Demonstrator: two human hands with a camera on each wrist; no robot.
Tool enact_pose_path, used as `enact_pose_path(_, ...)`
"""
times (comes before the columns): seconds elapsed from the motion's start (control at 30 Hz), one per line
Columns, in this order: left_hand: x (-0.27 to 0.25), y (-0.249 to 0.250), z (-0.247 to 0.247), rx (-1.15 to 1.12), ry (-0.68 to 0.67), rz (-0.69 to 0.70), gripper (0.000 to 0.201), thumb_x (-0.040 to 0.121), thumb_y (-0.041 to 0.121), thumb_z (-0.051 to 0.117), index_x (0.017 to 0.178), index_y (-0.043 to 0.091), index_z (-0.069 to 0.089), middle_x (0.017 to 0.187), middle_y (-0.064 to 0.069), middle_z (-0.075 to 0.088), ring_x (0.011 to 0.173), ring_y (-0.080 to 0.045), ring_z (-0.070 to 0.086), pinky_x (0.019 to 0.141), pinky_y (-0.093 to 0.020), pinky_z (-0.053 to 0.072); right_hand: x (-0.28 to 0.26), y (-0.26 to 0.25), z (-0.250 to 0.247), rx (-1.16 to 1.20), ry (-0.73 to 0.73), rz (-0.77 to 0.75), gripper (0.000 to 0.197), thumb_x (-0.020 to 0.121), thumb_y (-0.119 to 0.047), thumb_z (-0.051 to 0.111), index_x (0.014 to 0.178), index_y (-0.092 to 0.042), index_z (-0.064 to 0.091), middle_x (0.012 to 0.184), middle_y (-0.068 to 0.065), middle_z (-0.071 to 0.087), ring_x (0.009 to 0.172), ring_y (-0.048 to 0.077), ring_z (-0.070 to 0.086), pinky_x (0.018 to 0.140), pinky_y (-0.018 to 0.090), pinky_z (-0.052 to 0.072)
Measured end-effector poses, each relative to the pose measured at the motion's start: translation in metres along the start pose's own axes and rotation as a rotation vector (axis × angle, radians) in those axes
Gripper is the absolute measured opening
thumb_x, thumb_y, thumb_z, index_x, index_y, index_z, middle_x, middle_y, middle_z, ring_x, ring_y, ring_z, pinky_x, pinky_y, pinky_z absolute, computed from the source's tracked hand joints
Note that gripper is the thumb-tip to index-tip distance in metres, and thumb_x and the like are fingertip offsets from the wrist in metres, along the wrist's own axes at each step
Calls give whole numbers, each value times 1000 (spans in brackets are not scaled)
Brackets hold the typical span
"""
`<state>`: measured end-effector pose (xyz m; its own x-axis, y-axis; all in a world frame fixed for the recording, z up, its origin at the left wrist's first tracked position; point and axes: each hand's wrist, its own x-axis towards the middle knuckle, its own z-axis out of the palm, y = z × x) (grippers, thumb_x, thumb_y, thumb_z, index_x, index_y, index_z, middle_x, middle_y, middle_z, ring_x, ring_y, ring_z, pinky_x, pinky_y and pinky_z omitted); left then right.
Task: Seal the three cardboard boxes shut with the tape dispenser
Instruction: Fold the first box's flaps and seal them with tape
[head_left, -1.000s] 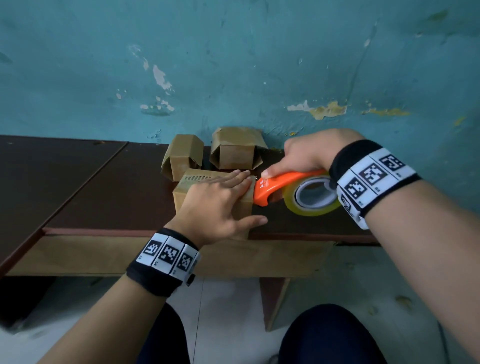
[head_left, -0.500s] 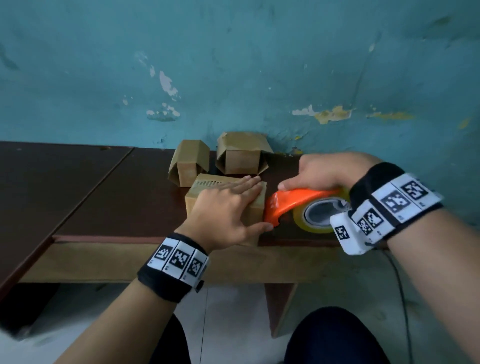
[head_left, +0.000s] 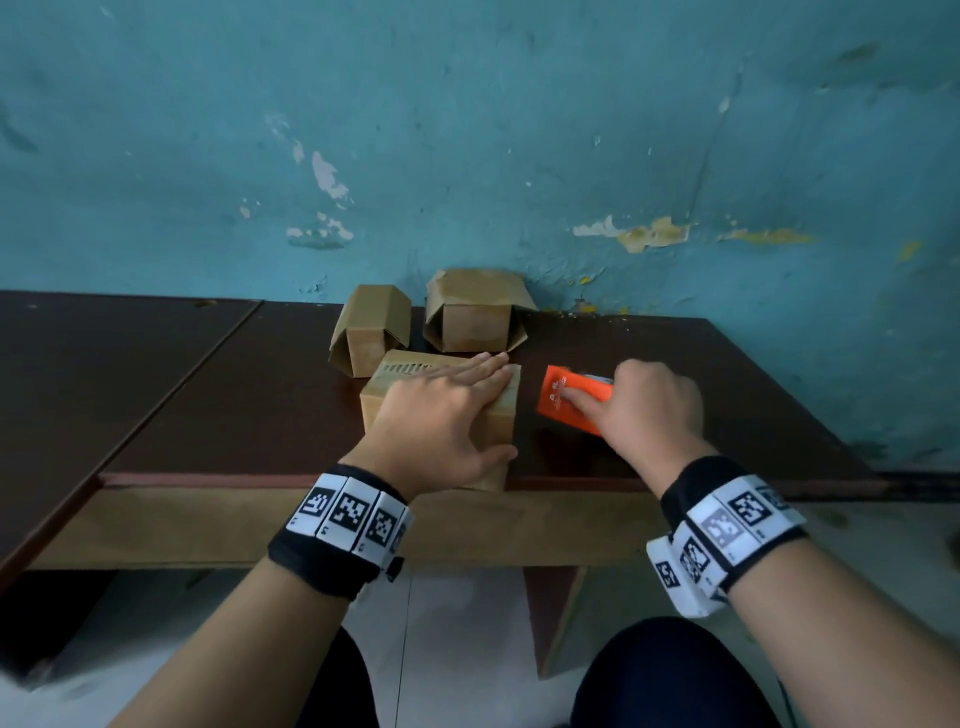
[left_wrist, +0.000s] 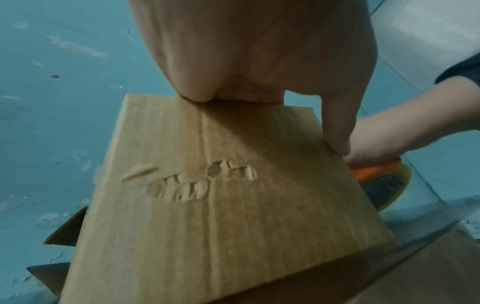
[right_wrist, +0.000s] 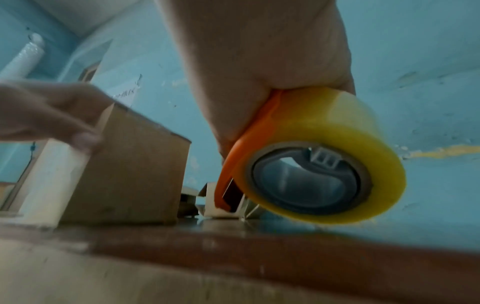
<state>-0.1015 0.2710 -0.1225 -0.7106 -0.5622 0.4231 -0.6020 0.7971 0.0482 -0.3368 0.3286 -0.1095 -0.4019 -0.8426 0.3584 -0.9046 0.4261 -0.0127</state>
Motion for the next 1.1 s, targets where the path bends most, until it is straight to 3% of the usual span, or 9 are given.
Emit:
enact_pose_path(0.13,1,3,2,21,21,-28,92,81,69,71,156,21,48,162,7,45,150,-8,40,115,-37,46,-5,-3,19,-61,23,22,59,93,-78,47,74,-22,44,64,-3,41,65,21,54,77,39,49)
enact_pose_path(0.27,2,7,5,40,34,-54,93,83,67,74,156,18,46,162,3,44,150,-12,41,113,-39,47,1,-7,29,-97,6,26,60,94,-78,45,88,-20,59,76,0,54,69,22,56,78,39,42)
enact_pose_path(0.37,3,9,3,56,16,-59,93,86,67,70,159,18,40,165,2,40,153,-14,37,117,-41,44,4,-7,34,-64,-32,-8,59,95,-72,49,106,-17,66,96,3,69,87,24,66,82,40,45)
enact_pose_path(0.5,2,11,-1,67,2,-57,89,92,70,59,161,18,37,167,1,36,155,-15,33,122,-41,37,-10,-18,20,-62,-36,54,58,97,-61,52,125,-11,58,118,13,62,109,30,59,92,43,51)
enact_pose_path(0.6,2,13,-5,-9,-20,-85,79,98,66,26,161,19,37,168,1,35,155,-14,31,124,-40,33,-27,-30,0,184,71,-58,44,99,-32,58,137,-12,50,131,13,55,121,28,56,100,39,50)
enact_pose_path(0.73,4,14,-11,-168,-18,-116,76,95,47,12,157,18,45,164,0,42,154,-11,34,121,-31,31,-57,-53,-19,716,-120,-407,78,95,4,56,163,-18,26,168,-3,26,154,10,25,127,29,24)
enact_pose_path(0.83,5,8,-9,-224,32,-143,58,101,37,30,148,19,58,154,-1,55,147,-11,46,120,-35,41,-74,-71,-9,689,-238,-482,92,99,-11,59,167,-16,-3,174,-8,-7,158,6,-10,125,20,-3)
enact_pose_path(0.93,-1,3,-10,-298,171,-158,35,103,26,51,128,21,75,135,3,71,133,-12,61,107,-40,54,-72,-73,4,485,-81,-517,81,103,-21,60,166,-5,10,174,9,4,161,17,-3,131,30,6)
enact_pose_path(1.1,-30,-24,-11,-309,243,-369,34,107,38,51,134,30,70,142,13,65,134,-6,58,106,-39,54,-67,-69,7,497,14,-521,68,105,-32,58,162,-10,29,172,5,19,160,13,11,129,25,14)
